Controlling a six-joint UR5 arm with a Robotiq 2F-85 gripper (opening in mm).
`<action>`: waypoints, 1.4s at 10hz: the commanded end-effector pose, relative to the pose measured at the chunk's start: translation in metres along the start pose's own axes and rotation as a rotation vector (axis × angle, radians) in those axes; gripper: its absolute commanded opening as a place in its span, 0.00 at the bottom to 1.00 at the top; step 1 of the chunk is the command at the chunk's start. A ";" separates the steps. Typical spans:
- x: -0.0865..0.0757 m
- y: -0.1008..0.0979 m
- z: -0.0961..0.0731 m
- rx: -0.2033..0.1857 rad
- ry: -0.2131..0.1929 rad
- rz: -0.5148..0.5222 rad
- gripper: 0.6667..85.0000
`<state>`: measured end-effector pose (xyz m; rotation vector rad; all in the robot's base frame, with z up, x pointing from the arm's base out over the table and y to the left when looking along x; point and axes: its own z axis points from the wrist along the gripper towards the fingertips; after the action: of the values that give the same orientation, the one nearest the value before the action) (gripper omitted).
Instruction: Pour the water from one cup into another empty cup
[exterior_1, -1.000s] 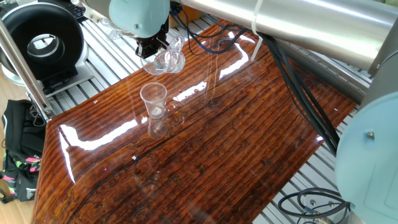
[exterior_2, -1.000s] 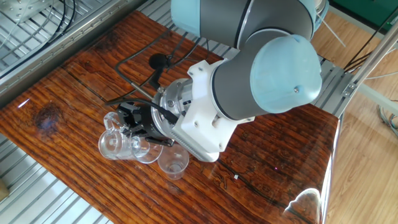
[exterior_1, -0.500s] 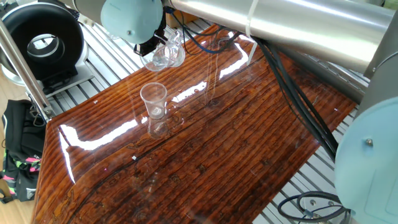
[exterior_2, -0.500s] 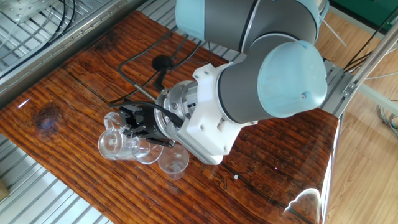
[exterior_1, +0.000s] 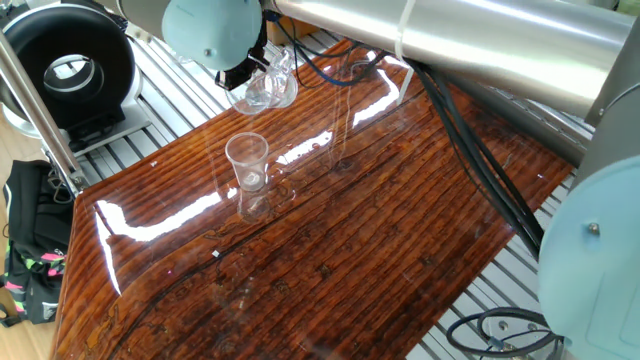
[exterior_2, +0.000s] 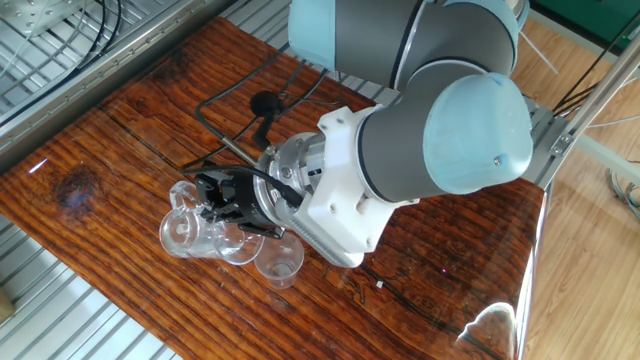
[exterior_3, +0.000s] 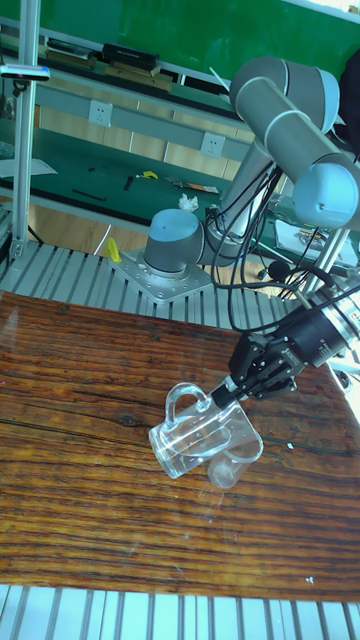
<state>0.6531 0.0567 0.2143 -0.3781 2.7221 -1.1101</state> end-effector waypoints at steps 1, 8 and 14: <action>0.002 0.003 0.000 0.005 -0.001 0.006 0.01; 0.002 0.006 -0.005 0.033 0.003 0.011 0.01; 0.005 0.008 -0.003 0.071 -0.010 0.016 0.01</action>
<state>0.6485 0.0626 0.2144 -0.3612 2.6684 -1.1900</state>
